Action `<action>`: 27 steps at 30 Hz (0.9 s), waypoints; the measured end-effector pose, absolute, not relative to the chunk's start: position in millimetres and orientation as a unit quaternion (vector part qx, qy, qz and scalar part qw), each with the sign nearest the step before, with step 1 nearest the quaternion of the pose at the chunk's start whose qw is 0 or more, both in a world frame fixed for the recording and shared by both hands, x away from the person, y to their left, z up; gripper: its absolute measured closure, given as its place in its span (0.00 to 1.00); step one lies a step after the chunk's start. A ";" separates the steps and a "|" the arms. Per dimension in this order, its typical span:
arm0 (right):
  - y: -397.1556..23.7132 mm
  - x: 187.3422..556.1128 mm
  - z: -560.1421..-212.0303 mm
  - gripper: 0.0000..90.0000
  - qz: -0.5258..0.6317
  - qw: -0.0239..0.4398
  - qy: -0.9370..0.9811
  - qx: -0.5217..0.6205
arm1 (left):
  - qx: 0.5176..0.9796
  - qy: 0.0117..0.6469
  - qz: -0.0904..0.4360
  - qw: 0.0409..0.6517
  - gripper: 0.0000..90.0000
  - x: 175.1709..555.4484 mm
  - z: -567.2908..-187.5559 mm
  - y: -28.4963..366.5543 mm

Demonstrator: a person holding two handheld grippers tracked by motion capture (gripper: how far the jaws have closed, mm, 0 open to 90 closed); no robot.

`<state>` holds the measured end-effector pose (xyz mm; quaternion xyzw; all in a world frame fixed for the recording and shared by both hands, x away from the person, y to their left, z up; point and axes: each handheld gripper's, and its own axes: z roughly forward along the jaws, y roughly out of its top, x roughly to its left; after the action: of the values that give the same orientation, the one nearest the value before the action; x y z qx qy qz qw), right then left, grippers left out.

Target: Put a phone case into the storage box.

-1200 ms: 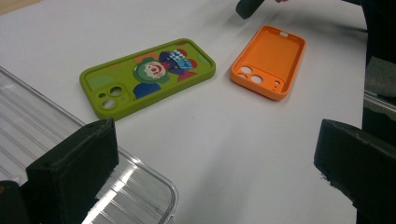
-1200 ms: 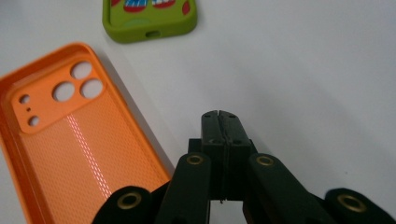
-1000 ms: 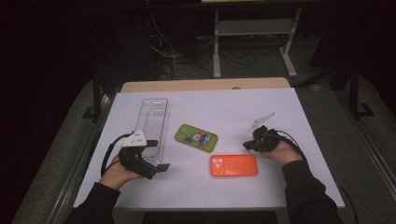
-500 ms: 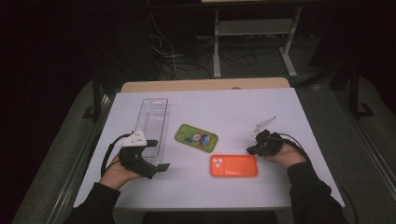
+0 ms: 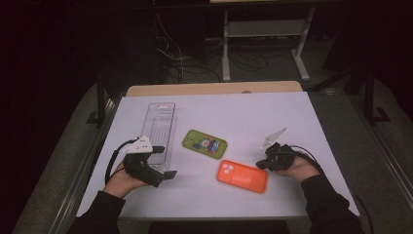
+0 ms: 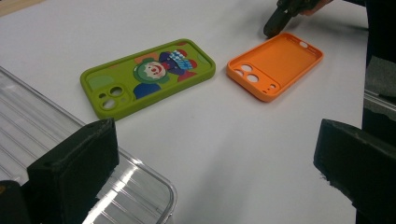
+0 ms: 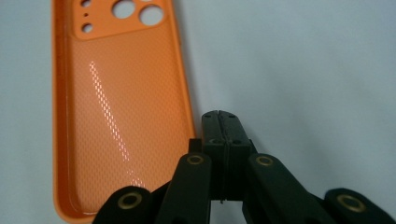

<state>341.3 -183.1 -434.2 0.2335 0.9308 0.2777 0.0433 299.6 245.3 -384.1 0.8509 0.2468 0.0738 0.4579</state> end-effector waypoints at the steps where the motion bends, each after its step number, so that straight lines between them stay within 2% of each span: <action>1: -183.1 341.3 -434.2 0.98 0.278 0.043 0.931 0.234 | 0.851 0.247 0.073 0.458 0.00 299.5 -384.1 245.3; 9: -182.5 332.1 -434.7 0.98 0.278 0.036 0.933 0.224 | 0.850 0.245 0.074 0.461 0.00 299.2 -384.8 243.7; 14: -187.6 329.2 -424.4 0.96 0.300 0.045 0.916 0.263 | 0.850 0.244 0.075 0.460 0.00 298.9 -384.5 243.7; 15: -191.6 325.9 -418.5 0.88 0.315 0.041 0.905 0.283 | 0.850 0.244 0.075 0.460 0.00 299.1 -384.4 243.9; 17: -195.9 322.4 -414.4 0.81 0.328 0.050 0.894 0.301 | 0.850 0.244 0.075 0.461 0.00 299.1 -384.4 243.8; 19: -199.5 316.5 -411.5 0.65 0.340 0.062 0.884 0.314 | 0.851 0.244 0.074 0.460 0.00 299.0 -384.8 243.0; 20: -201.4 313.8 -411.4 0.60 0.349 0.072 0.878 0.319 | 0.851 0.244 0.074 0.460 0.00 299.0 -384.8 243.0; 21: -201.4 313.8 -411.4 0.60 0.349 0.072 0.878 0.319 | 0.850 0.246 0.073 0.460 0.00 298.5 -384.8 242.5; 22: -203.6 306.2 -411.1 0.45 0.361 0.081 0.866 0.336 | 0.850 0.246 0.073 0.461 0.00 298.1 -385.0 242.2; 25: -206.2 297.8 -412.6 0.30 0.373 0.091 0.852 0.355 | 0.850 0.246 0.073 0.460 0.00 297.9 -385.0 242.3; 27: -207.0 294.9 -413.2 0.27 0.382 0.099 0.846 0.359 | 0.851 0.244 0.074 0.459 0.00 297.9 -385.1 242.6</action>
<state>294.9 -207.0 -413.2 0.3587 0.8459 0.3822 0.0991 297.9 242.6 -385.1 0.8508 0.2443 0.0738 0.4593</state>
